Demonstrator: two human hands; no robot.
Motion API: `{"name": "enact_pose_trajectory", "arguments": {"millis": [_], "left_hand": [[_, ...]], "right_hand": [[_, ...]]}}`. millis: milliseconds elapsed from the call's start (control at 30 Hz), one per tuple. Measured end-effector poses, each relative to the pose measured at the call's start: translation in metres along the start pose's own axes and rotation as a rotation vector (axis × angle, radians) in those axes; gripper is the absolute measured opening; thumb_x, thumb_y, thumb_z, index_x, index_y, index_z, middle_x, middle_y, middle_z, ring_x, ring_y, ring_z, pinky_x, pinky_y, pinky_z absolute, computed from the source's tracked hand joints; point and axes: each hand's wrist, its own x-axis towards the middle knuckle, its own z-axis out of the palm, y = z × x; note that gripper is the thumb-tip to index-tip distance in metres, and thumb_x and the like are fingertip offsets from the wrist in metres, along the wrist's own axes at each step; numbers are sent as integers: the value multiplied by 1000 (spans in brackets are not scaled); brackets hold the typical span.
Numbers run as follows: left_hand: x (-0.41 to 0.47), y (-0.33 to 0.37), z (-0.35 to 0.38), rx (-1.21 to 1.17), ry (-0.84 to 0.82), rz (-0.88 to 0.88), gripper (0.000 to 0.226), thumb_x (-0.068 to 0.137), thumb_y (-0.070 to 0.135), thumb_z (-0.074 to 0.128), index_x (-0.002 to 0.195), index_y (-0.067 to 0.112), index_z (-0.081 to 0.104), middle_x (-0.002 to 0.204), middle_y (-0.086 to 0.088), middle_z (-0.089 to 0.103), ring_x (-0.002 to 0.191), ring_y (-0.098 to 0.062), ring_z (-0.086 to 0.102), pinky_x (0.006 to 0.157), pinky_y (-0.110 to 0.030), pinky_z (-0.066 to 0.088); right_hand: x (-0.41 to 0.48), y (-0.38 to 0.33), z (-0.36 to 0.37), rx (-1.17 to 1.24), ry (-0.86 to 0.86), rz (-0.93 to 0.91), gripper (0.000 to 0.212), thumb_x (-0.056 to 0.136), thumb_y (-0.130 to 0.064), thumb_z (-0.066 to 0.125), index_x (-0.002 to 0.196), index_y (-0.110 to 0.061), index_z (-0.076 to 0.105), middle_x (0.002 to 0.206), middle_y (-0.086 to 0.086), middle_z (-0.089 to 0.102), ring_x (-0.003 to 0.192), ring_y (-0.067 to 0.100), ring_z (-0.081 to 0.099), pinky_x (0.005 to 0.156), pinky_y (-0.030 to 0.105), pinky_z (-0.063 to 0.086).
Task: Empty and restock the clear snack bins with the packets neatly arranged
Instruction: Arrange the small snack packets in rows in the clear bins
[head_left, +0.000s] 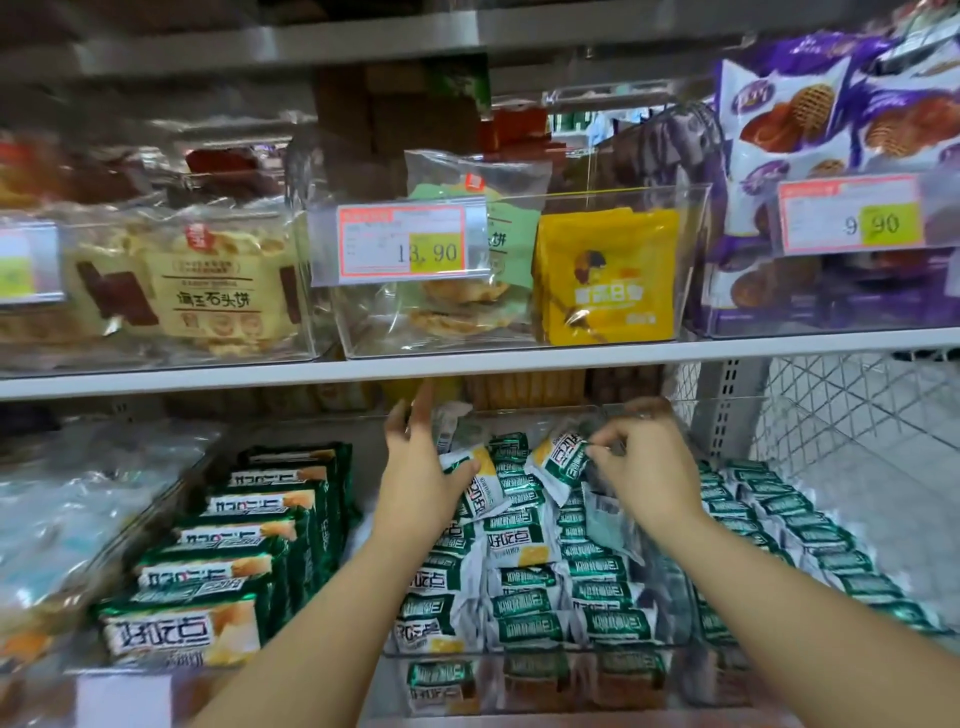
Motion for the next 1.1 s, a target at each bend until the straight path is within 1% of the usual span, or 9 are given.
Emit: {"name": "enact_pose_trajectory", "arguments": {"millis": [133,267,400,500,700,833,900,1000,1100], "left_hand": [[-1,9,-7,23,26,-13,93,85,33,70,150,36,5,159,0,-9,116,-29,56,73,-29,46],[-9,18,-15,-77,86,24,82,84,30,72,148,27,21,149,-4,30,122,-24,49,86,-31,44],[-33,17,-21,-202,103,-5,60,85,28,71,137,25,43,106,12,58,77,-4,53,60,-9,41],[-51,9,-21,-277,104,-6,41,86,25,70,124,29,53,86,19,50,63,-1,43,53,-7,38],[-60,-1,-21,-330,44,-22,28,89,27,66,114,32,55,113,-11,60,107,-26,55,71,-19,38],[-50,-7,-20,-346,42,1,24,92,27,61,116,30,57,73,6,51,60,-13,44,46,-10,34],[-43,-11,-17,-298,7,16,24,92,29,61,116,32,56,68,10,46,51,-7,37,43,-12,32],[-37,-12,-13,-170,-97,96,28,90,33,64,116,35,56,88,20,53,68,-5,52,55,-11,36],[-30,-11,-12,-163,-124,93,30,86,34,69,113,38,56,97,28,52,90,-13,58,69,-24,45]], "right_hand": [[-9,-4,-15,154,66,-36,2,87,-21,67,88,-23,66,106,7,57,59,8,42,57,22,29],[-26,-9,-32,380,86,-19,13,91,-14,62,83,-24,59,103,4,57,78,13,56,68,20,41],[-49,-14,-46,558,-105,43,9,96,-10,54,90,-17,56,80,8,66,49,9,62,48,19,47],[-58,-18,-50,571,-299,17,12,98,-10,49,89,-17,50,100,-5,61,57,21,69,56,36,53],[-56,-13,-41,333,-559,-120,16,96,-12,51,85,-24,52,110,-3,66,72,14,69,69,35,55],[-53,-12,-22,104,-581,-282,22,96,-19,53,83,-36,51,105,-11,67,91,8,64,70,25,49],[-52,-12,-7,-10,-582,-367,20,96,-20,54,83,-36,54,90,-16,64,76,10,61,63,23,44],[-54,-13,12,-71,-571,-489,10,95,-27,56,100,-31,64,94,-19,58,83,-1,52,70,11,36],[-54,-12,16,-152,-589,-524,49,84,-50,64,129,-38,50,110,-21,48,97,-2,46,80,12,35]]}}
